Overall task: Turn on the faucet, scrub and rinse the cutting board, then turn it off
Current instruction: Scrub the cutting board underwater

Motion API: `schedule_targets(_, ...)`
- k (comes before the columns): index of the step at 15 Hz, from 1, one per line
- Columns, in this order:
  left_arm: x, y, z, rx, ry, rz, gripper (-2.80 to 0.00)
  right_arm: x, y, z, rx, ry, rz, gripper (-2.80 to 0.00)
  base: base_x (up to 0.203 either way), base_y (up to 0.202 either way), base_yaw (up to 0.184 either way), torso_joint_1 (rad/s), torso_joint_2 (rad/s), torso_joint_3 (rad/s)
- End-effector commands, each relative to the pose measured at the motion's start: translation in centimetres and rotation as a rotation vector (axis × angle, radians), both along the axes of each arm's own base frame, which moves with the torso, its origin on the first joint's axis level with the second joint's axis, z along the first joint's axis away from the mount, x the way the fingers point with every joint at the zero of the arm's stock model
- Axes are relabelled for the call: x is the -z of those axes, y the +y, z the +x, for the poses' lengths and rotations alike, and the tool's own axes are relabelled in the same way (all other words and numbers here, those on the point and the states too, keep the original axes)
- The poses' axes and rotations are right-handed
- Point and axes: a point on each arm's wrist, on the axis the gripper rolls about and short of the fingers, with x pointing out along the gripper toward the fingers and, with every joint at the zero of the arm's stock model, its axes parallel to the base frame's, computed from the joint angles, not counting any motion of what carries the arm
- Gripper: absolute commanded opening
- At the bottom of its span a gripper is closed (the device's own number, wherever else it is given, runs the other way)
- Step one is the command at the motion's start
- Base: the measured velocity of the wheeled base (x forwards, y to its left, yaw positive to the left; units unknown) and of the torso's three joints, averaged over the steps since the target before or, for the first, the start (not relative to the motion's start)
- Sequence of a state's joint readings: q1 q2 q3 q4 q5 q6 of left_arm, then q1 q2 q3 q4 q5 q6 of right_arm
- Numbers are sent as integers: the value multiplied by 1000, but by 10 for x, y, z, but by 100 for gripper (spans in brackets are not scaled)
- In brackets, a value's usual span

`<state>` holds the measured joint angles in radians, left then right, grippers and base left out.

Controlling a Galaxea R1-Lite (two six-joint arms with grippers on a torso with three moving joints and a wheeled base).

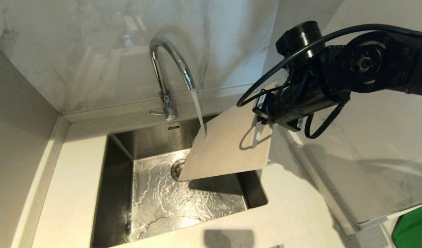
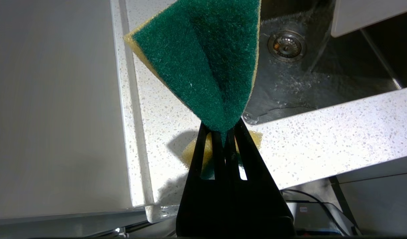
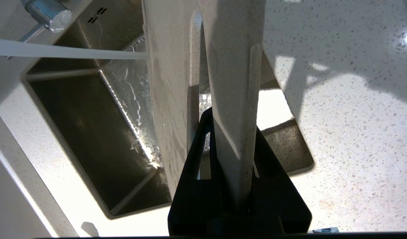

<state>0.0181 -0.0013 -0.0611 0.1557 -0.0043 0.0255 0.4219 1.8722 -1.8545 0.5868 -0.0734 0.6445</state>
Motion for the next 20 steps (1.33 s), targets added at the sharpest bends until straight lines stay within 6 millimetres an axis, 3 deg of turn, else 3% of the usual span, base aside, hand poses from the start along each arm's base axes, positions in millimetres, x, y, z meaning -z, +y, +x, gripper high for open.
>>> schedule_targets(1,0,0,0,-1,0,1,-280,3,3,1,-5,13,-5,-280,0,0,0,0,0,0)
schedule_targets(20,-3,0,-1,-9,-10,-23,-280,4,16,-6,-50,18,-11,-280,0,0,0,0,0,0)
